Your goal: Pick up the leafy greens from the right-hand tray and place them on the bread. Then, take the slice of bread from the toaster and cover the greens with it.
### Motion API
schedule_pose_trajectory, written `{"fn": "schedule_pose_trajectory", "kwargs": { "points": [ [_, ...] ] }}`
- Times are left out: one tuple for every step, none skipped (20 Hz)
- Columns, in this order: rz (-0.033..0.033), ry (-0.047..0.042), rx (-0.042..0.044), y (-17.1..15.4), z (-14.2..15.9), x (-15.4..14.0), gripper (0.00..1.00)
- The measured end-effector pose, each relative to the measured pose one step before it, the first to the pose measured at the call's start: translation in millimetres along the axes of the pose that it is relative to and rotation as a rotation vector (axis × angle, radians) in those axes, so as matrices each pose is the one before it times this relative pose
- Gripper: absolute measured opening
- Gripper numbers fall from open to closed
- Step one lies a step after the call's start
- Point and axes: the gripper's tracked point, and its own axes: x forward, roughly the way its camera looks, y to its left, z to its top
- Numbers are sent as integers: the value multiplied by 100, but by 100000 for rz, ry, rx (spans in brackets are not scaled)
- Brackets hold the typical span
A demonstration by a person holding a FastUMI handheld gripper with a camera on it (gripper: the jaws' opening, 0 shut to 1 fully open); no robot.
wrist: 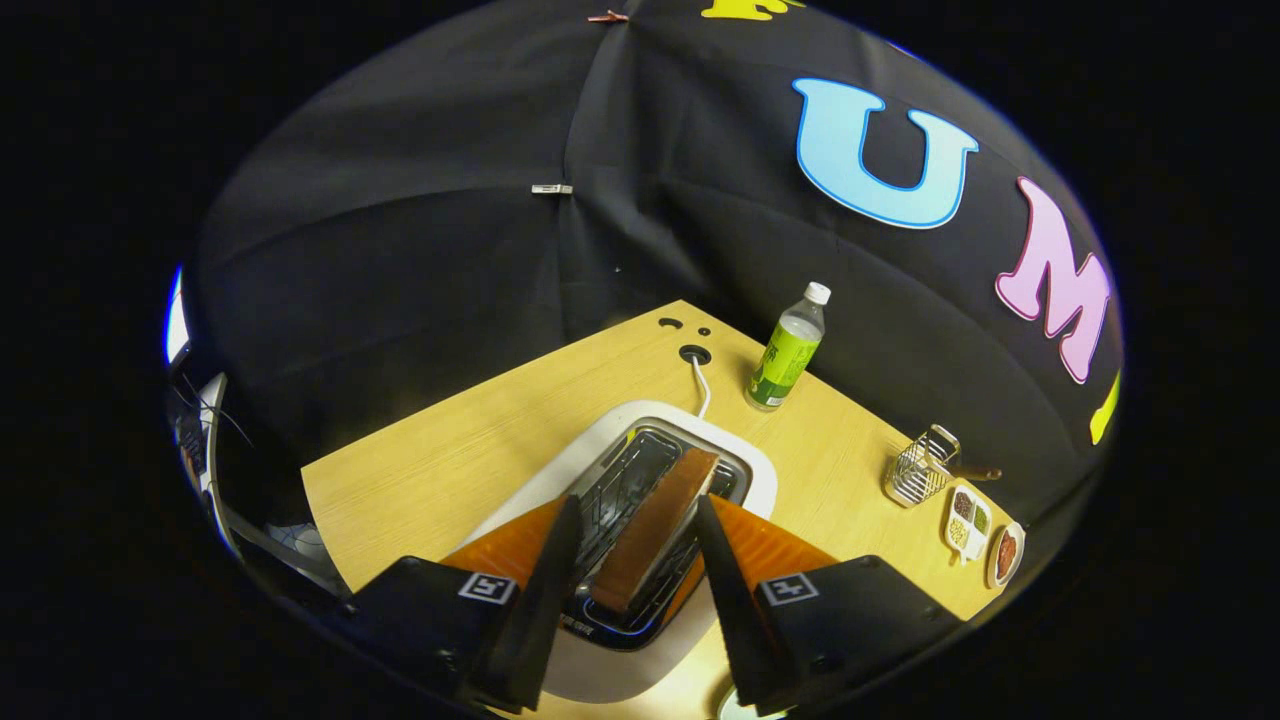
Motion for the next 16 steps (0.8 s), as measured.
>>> {"fn": "schedule_pose_trajectory", "kwargs": {
  "points": [
    [-1091, -101, -174, -183, 165, -22, 65],
    [-397, 233, 332, -45, -162, 75, 57],
    [-531, 814, 639, -118, -208, 28, 51],
    [262, 558, 1020, -26, 46, -72, 45],
    [113, 1107, 1279, -20, -49, -13, 40],
    [-1642, 235, 1939, -456, 104, -34, 33],
    [-1977, 608, 2188, -422, 102, -94, 27],
    [1125, 698, 2228, 253, -314, 216, 21],
    [880, 300, 213, 155, -9, -78, 19],
    [493, -810, -1065, -90, 345, -223, 19],
    [1786, -988, -1860, 196, 226, -315, 17],
    [1771, -1036, -1916, 128, 163, -250, 16],
    [979, -701, -691, 84, 48, -646, 16],
    [809, -850, 889, 16, 287, -430, 16],
    [1076, -784, 1438, 155, 156, -347, 14],
    [671, -1327, 1015, -57, 707, -444, 14]
  ]
}}
